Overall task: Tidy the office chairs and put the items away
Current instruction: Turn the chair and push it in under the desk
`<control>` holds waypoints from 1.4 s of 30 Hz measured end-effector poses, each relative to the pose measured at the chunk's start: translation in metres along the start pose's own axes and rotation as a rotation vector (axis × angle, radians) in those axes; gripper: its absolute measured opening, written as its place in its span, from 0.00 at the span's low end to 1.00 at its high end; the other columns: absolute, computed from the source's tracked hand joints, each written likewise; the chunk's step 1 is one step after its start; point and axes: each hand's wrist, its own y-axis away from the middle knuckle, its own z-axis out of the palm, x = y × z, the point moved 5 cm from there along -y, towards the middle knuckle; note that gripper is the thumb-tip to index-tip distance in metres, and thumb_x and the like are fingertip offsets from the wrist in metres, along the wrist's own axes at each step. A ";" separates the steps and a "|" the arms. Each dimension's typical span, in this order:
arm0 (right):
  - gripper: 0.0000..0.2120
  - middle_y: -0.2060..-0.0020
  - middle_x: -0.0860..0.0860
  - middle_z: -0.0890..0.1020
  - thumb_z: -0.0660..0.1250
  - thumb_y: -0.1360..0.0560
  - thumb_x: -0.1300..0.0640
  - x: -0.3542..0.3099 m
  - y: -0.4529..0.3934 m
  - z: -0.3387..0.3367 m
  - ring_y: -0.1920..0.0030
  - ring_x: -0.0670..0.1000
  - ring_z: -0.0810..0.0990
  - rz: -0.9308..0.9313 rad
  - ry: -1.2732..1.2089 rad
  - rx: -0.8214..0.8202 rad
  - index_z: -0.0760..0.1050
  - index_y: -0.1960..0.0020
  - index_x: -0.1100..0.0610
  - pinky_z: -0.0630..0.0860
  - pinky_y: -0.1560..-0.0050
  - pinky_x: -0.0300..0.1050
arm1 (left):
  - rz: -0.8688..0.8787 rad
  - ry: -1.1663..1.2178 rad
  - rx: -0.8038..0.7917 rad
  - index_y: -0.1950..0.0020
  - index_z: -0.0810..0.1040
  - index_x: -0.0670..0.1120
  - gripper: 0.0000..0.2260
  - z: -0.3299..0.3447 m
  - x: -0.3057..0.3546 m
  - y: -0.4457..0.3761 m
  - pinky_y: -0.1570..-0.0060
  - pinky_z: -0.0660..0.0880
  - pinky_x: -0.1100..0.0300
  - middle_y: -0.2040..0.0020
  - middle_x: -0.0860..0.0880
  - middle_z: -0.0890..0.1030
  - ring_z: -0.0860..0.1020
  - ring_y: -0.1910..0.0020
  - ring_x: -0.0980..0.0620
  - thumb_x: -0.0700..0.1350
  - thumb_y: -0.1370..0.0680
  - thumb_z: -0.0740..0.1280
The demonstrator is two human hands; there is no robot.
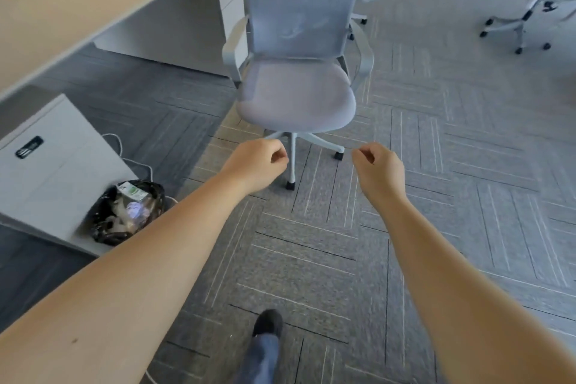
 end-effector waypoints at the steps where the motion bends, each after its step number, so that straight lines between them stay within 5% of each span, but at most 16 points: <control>1: 0.06 0.71 0.48 0.71 0.57 0.25 0.58 0.002 -0.015 -0.001 0.71 0.48 0.67 0.012 0.000 0.003 0.72 0.58 0.58 0.64 0.69 0.41 | 0.001 -0.004 -0.011 0.49 0.77 0.42 0.09 0.003 0.000 -0.016 0.71 0.62 0.63 0.59 0.48 0.77 0.69 0.70 0.57 0.44 0.23 0.59; 13: 0.05 0.71 0.46 0.70 0.58 0.25 0.58 0.002 -0.221 -0.017 0.71 0.45 0.67 0.120 -0.008 0.099 0.71 0.58 0.58 0.63 0.72 0.39 | -0.060 0.068 -0.080 0.49 0.78 0.43 0.09 0.013 0.005 -0.243 0.47 0.73 0.52 0.48 0.45 0.81 0.77 0.47 0.44 0.44 0.23 0.60; 24: 0.05 0.72 0.47 0.70 0.58 0.25 0.59 0.047 -0.409 -0.079 0.72 0.46 0.67 0.159 0.025 0.090 0.71 0.58 0.58 0.63 0.72 0.38 | -0.121 0.131 -0.091 0.50 0.77 0.44 0.09 0.062 0.063 -0.430 0.55 0.68 0.57 0.56 0.49 0.77 0.76 0.49 0.44 0.45 0.24 0.60; 28: 0.05 0.72 0.47 0.70 0.58 0.25 0.59 0.077 -0.495 -0.097 0.71 0.48 0.67 0.151 0.037 0.021 0.71 0.58 0.58 0.63 0.72 0.39 | -0.226 0.168 -0.045 0.49 0.77 0.44 0.09 0.097 0.081 -0.498 0.56 0.67 0.59 0.48 0.46 0.79 0.74 0.53 0.47 0.45 0.24 0.60; 42: 0.06 0.70 0.46 0.70 0.58 0.24 0.57 0.133 -0.707 -0.082 0.71 0.45 0.67 0.155 0.052 -0.212 0.71 0.57 0.57 0.63 0.72 0.38 | -0.579 0.174 -0.006 0.34 0.64 0.40 0.23 0.186 0.089 -0.703 0.41 0.67 0.52 0.34 0.39 0.68 0.69 0.36 0.40 0.47 0.25 0.64</control>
